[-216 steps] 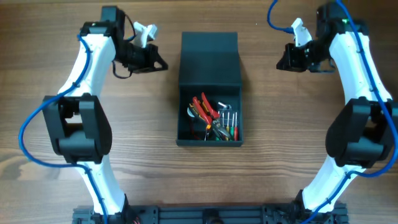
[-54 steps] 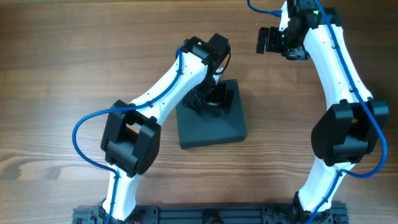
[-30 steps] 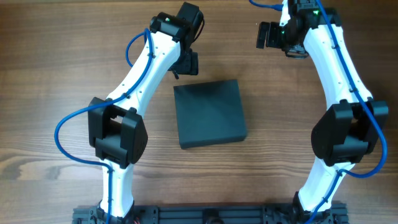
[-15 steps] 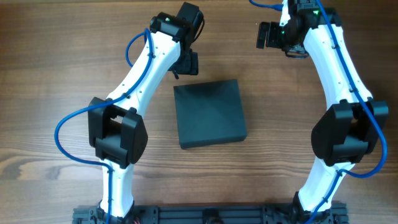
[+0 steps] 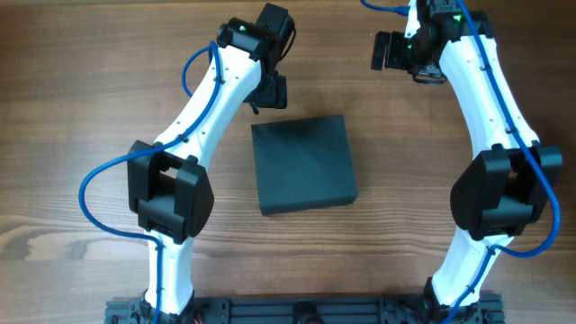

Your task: Pack container

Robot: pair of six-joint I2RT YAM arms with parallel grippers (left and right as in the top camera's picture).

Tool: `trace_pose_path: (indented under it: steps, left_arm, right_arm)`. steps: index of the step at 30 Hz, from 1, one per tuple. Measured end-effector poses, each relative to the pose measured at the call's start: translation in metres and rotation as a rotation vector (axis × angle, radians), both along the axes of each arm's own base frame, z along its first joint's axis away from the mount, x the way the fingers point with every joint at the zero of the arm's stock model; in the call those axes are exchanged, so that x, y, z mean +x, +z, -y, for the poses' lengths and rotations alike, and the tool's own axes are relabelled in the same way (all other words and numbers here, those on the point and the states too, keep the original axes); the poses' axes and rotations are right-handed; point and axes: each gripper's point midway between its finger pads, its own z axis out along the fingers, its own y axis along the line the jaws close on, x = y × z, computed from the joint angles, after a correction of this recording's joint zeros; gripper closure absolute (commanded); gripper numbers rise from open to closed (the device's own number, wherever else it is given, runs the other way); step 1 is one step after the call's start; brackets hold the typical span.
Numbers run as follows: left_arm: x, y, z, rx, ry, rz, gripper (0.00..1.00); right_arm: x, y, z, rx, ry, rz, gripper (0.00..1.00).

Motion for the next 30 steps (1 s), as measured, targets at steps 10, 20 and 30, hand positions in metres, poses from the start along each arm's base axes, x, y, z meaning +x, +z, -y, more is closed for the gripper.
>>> trace_pose_path:
  steps: [10, 20, 30]
  left_arm:
    - [0.055, 0.019, 0.018, -0.085, 0.012, 0.249, 0.0]
    - [-0.039, 0.446, -0.117, -0.445, 0.219, 1.407, 0.0]
    - [-0.182, 0.443, -0.203, -0.383, 0.488, 1.489, 0.0]
  right_arm:
    - [0.0, 0.0, 0.0, -0.003, -0.001, 0.002, 0.0]
    - [0.0, 0.0, 0.0, -0.003, -0.001, 0.001, 0.0]
    - [0.001, 0.0, 0.0, -0.003, -0.001, 0.004, 0.0]
